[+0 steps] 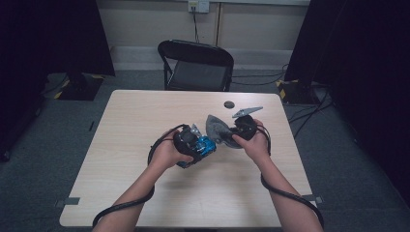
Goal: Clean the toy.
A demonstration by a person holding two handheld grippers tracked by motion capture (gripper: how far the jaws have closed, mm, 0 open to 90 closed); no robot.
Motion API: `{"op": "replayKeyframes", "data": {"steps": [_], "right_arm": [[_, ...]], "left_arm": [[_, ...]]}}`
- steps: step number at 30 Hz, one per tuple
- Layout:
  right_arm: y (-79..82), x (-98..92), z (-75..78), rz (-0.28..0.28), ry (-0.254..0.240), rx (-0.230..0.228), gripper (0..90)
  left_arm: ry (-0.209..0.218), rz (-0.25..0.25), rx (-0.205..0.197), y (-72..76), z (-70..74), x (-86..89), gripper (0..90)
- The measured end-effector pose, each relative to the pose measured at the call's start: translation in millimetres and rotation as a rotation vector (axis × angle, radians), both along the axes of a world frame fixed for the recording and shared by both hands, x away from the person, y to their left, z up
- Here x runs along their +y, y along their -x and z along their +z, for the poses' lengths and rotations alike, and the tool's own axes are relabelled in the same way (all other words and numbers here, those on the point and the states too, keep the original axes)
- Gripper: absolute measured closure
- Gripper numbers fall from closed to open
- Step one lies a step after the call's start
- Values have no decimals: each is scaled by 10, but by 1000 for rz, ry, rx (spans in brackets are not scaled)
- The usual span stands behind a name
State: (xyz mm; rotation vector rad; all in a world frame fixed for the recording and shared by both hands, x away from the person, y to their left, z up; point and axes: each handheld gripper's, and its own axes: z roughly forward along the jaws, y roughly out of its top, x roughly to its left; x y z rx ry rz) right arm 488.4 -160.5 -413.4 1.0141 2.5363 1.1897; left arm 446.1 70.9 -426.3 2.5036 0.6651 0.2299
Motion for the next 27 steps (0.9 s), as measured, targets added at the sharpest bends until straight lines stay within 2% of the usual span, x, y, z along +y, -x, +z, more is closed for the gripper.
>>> {"op": "replayKeyframes", "data": {"steps": [5, 12, 21, 27], "right_arm": [[-36, 111, 1, 7, 16, 1, 723], [-20, 222, -73, 33, 36, 13, 723], [-15, 203, -120, 48, 42, 33, 723], [7, 152, -149, 63, 39, 45, 723]], "left_arm": [[-6, -34, 11, 58, -61, -95, 282], [-15, -35, 12, 54, -86, -94, 282], [-18, -22, 16, 21, -115, -49, 282], [-27, 7, 17, -28, -112, 13, 282]]}}
